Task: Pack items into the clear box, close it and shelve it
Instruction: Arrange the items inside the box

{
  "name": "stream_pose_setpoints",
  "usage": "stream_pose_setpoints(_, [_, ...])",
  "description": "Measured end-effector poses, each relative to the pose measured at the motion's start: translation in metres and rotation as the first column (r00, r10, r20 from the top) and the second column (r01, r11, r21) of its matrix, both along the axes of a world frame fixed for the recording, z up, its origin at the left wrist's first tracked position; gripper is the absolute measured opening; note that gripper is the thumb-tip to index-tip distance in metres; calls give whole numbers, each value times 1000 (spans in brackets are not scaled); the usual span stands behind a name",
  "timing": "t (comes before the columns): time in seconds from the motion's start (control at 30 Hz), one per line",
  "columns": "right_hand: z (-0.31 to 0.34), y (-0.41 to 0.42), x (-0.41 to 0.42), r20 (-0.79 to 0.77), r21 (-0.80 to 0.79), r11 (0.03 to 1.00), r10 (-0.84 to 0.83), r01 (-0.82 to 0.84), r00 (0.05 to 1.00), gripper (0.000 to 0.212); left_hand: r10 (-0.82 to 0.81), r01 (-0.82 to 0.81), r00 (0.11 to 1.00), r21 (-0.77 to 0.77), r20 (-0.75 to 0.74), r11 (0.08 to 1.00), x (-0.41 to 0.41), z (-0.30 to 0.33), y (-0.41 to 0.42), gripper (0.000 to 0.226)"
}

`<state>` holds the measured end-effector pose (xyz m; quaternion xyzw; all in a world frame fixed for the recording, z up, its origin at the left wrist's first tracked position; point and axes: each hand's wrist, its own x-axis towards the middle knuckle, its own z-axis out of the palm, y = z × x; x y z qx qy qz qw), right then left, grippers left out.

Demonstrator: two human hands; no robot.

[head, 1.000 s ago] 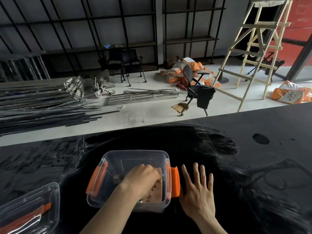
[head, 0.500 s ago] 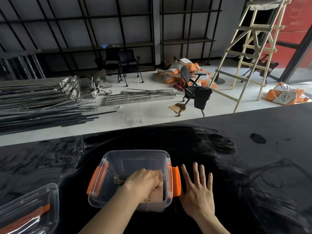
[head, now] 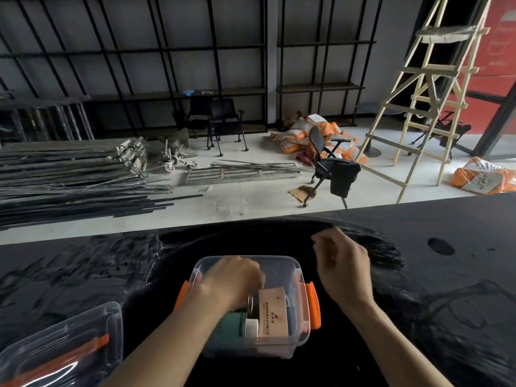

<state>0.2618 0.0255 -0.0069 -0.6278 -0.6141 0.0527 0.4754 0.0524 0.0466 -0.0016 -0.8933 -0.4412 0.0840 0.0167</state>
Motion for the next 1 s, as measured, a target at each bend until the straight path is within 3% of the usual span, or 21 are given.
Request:
stream_pose_setpoints(0.07, [23,-5,-29,114,-22,983,186,-184,976,10,-96,97,994,18,-55,995,-13,-5,-2,37])
stream_pose_setpoints(0.13, [25,-11,-55,224,-266,905,393,-332,892,13,-136,142,983,40,-126,989,-20,-12,-3,39])
stream_pose_setpoints(0.2, [13,-15,-71,338,-569,749,589,-339,734,18,-108,121,972,50,-208,991,-24,-15,-2,36])
stream_pose_setpoints(0.27, [-1,-15,-85,329,-785,568,721,-248,610,17,-68,92,972,103,-223,990,-28,-12,-2,30])
stream_pose_setpoints(0.33, [-17,-7,-94,233,-887,420,767,-193,598,13,-24,59,982,183,-190,981,-37,-6,-2,25])
stream_pose_setpoints(0.4, [-28,3,-100,209,-916,365,786,-165,581,14,26,2,993,234,-117,972,-52,-1,-5,26])
stream_pose_setpoints(0.5, [-35,13,-105,230,-929,354,780,-107,582,19,119,-117,993,240,9,964,-81,-1,-13,39])
stream_pose_setpoints(0.7, [-39,13,-107,147,-934,333,687,-129,712,30,240,-278,924,91,299,956,-107,-19,-29,33])
stream_pose_setpoints(0.8, [-29,10,-106,31,-940,277,648,-198,761,26,299,-393,754,36,585,919,-107,-33,-32,35])
stream_pose_setpoints(0.87, [-22,6,-106,-91,-932,238,579,-274,810,24,408,-454,519,-162,751,876,-105,-46,-35,48])
stream_pose_setpoints(0.93, [-17,4,-109,-182,-909,237,517,-344,836,25,527,-425,254,-396,811,814,-99,-59,-37,52])
stream_pose_setpoints(1.0, [-15,3,-111,-264,-882,243,456,-404,850,29,575,-435,90,-487,813,757,-93,-68,-38,47])
